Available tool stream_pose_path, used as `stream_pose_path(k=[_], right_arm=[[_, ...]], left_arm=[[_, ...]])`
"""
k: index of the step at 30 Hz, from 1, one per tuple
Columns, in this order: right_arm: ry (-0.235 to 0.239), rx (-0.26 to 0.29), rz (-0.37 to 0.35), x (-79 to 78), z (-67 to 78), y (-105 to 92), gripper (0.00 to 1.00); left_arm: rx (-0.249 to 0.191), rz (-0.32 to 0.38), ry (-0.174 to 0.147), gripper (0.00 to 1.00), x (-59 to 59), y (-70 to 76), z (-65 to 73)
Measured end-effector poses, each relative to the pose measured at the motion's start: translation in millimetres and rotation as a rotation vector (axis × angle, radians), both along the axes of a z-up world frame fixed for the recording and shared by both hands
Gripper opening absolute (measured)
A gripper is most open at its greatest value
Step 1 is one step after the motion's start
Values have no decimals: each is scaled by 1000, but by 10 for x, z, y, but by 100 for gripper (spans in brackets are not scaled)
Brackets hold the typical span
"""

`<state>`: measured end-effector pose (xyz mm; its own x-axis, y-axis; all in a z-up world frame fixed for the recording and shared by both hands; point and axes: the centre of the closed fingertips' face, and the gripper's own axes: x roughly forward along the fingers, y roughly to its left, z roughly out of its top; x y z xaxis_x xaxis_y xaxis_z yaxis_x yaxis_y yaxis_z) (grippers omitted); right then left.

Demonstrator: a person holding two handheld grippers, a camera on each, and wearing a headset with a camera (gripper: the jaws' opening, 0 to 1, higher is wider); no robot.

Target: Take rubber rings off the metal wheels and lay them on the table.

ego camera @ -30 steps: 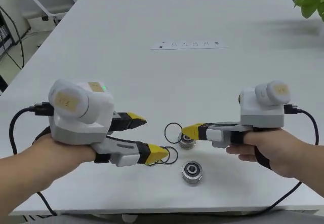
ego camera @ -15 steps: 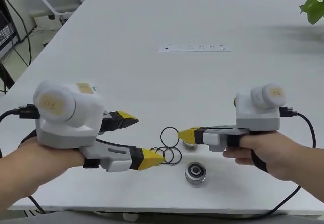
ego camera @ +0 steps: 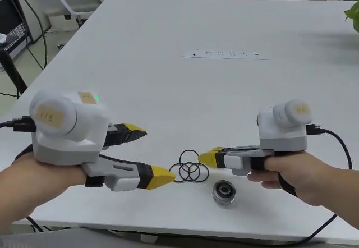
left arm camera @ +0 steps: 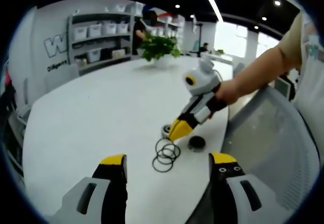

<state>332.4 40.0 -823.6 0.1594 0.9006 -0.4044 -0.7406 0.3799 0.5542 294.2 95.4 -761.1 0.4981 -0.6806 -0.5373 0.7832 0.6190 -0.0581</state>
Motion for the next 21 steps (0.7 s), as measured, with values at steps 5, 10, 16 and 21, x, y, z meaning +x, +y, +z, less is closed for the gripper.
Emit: stream_pose_path(k=[5, 10, 16, 21], right_arm=[[6, -19, 10, -26, -60, 17, 0], [10, -38, 17, -39, -112, 22, 0], [11, -61, 18, -23, -180, 11, 0], [-1, -82, 18, -21, -215, 5, 0]], left_arm=[[3, 7, 7, 66, -26, 38, -30], [7, 11, 10, 66, -41, 56, -42], [6, 19, 16, 66, -58, 67, -59], [9, 22, 23, 66, -69, 73, -83]])
